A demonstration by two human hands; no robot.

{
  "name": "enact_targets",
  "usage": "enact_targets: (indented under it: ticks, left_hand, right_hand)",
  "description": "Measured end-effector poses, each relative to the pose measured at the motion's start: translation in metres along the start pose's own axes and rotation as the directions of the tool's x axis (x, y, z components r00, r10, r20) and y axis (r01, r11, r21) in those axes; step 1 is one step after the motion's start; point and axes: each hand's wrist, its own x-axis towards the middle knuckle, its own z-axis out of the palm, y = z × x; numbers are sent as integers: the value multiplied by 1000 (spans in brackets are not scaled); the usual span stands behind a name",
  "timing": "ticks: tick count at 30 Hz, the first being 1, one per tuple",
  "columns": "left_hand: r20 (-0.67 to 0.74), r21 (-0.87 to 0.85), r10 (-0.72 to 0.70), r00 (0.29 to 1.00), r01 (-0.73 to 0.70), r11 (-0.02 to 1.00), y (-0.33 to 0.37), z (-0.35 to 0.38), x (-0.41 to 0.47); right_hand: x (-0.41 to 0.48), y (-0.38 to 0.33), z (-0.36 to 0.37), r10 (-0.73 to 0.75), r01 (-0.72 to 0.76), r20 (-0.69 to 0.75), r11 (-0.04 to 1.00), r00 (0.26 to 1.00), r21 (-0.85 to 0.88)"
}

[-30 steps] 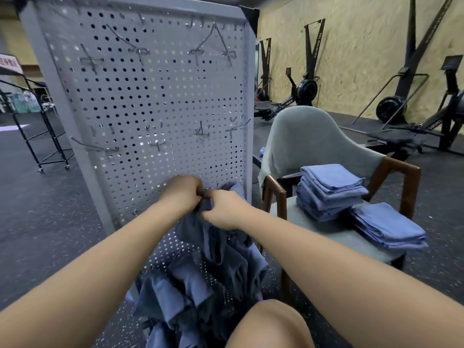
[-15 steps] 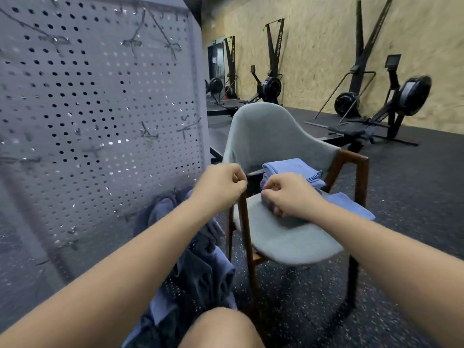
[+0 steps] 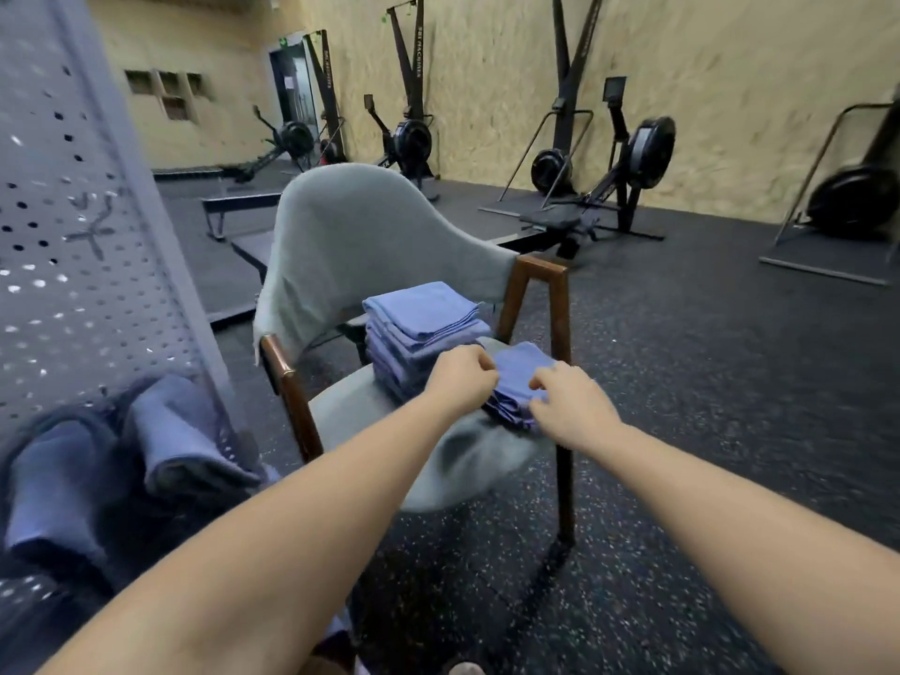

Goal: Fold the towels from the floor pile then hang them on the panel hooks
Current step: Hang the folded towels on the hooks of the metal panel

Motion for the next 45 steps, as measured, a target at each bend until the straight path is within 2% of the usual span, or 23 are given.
enact_targets:
  ticks: [5, 9, 14, 16, 19, 21, 24, 27, 30, 33, 34, 36, 38, 40, 42, 45]
  left_hand:
    - [-83, 150, -25, 996, 38, 988, -20, 37, 40]
    - [-115, 298, -56, 992, 88, 951, -15, 57, 56]
    - [-95, 322, -128, 987, 152, 934, -12, 63, 58]
    - [-99, 284, -149, 984, 172, 943, -10, 60, 57]
    - [-62, 86, -172, 983, 177, 980, 0, 50, 54]
    - [-57, -46, -139, 989, 136, 990, 12, 38, 44]
    - [-51, -236, -101, 994, 86, 968, 31, 23, 18]
    - [8, -281, -42, 999, 43, 959, 44, 14, -10]
    - [3, -338, 37, 999, -34, 941, 50, 3, -39]
    - [34, -438, 80, 996, -57, 897, 48, -17, -67]
    - [43, -467, 79, 996, -50, 883, 45, -26, -75]
    - [13, -480, 41, 999, -30, 877, 39, -48, -91]
    - [-80, -462, -15, 997, -24, 887, 25, -73, -105]
    - [-183, -413, -33, 982, -46, 909, 9, -101, -119]
    - [-244, -374, -21, 969, -74, 924, -6, -130, -138]
    - [-249, -365, -34, 968, -62, 929, -22, -171, -178]
  right_hand:
    - [-6, 14, 10, -19, 23, 94, 999, 995, -41]
    - [-6, 19, 16, -37, 41, 93, 998, 995, -45]
    - [-4, 23, 21, -30, 32, 74, 999, 997, -27]
    - [-3, 22, 20, 5, -6, 68, 1000, 998, 26]
    - [-1, 21, 15, 113, -123, 80, 982, 990, 141]
    - [1, 18, 9, 186, -194, 55, 949, 981, 249]
    - [4, 11, -6, 311, -286, 41, 805, 949, 519]
    - [7, 2, -24, 401, -339, 114, 552, 909, 762]
    - [2, -9, -34, 380, -355, 209, 370, 901, 859]
    - [-9, -26, -46, 293, -352, 265, 306, 919, 884]
    - [-13, -33, -52, 248, -332, 260, 324, 933, 886]
    - [-23, -48, -64, 175, -231, 167, 461, 970, 857]
    - [-34, -70, -76, 74, -77, 39, 636, 996, 768]
    - [-48, -97, -88, -66, 58, -14, 748, 998, 661]
    - [-62, -126, -99, -175, 154, -18, 804, 984, 574]
    - [-87, -173, -112, -303, 261, -22, 781, 953, 567]
